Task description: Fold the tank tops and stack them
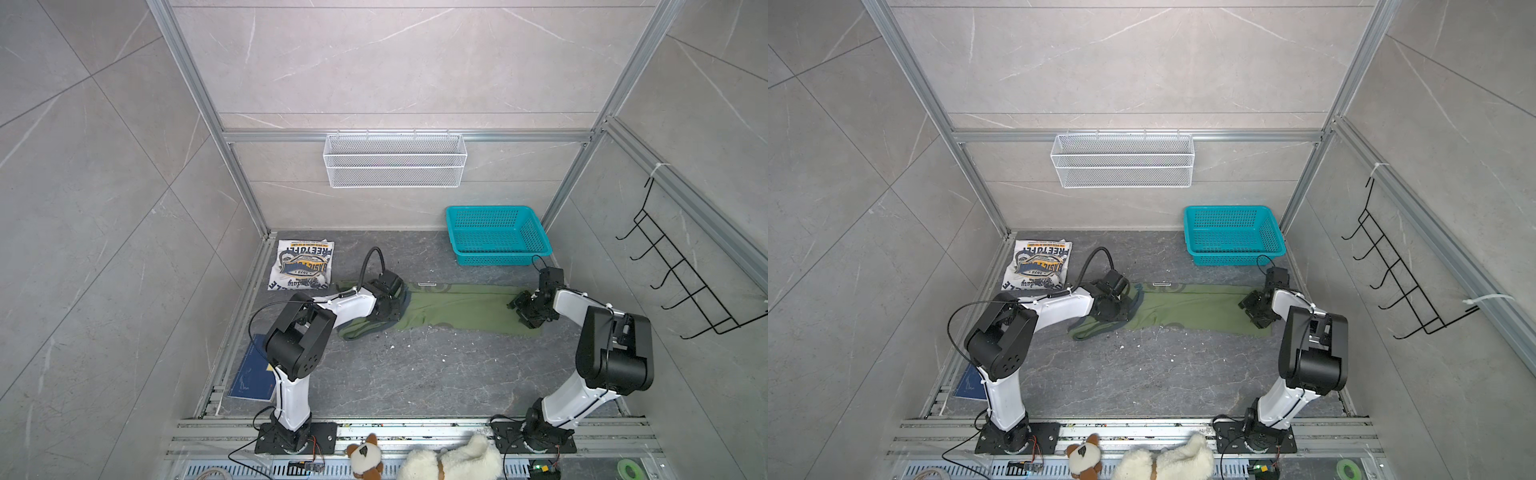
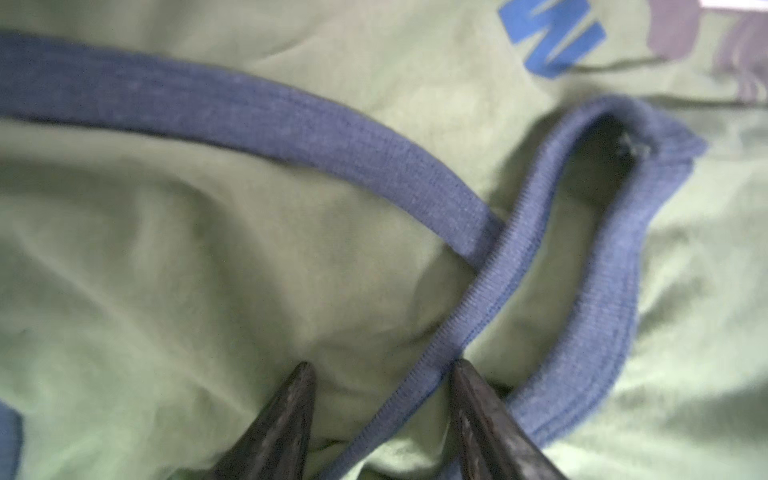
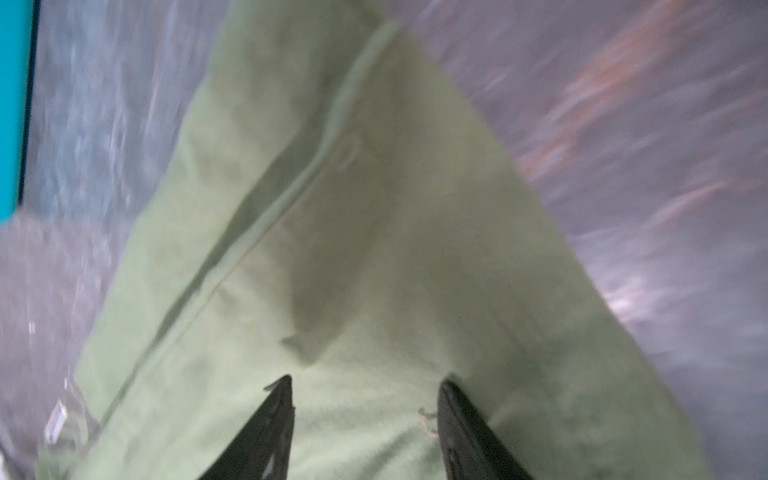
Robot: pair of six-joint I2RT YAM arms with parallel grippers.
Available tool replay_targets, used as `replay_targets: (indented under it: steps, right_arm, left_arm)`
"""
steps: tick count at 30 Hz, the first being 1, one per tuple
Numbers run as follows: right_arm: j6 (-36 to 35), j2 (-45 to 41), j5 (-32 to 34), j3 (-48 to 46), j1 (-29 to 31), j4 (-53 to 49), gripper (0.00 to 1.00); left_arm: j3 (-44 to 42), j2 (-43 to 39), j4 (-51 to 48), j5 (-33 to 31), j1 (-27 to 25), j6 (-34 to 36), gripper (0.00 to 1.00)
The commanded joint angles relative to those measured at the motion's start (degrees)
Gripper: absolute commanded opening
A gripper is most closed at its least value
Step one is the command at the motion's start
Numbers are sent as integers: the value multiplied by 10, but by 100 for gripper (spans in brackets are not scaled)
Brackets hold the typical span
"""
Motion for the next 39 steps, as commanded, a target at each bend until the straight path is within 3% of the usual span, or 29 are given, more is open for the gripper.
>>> replay_targets:
  steps: [1,4,8,13,18,26,39]
  right_arm:
    - [14,27,55,-4,-38,-47,58]
    - [11,17,71,8,-46,-53,59]
    - [1,-6,62,8,-45,-45,58]
    - [-1,-12,43,-3,-44,-32,57]
    - [1,-11,35,-8,-40,-23,57]
    - [1,-13,37,-9,-38,-22,57]
    - [2,-9,32,-11,-37,-18,57]
  left_arm:
    - [-42,-22,-3,30,-60,-51,56]
    - [-58,-56,-11,28,-106,-71,56]
    - [-92,-140,-37,20,-117,-67,63]
    - [-125,-238,-140,-26,-128,-24,65]
    - [-167,-305,-238,-67,-180,-44,64]
    - [-172,-304,-315,-87,-277,-125,57]
    - [-171,-206,-276,-89,-295,-133,35]
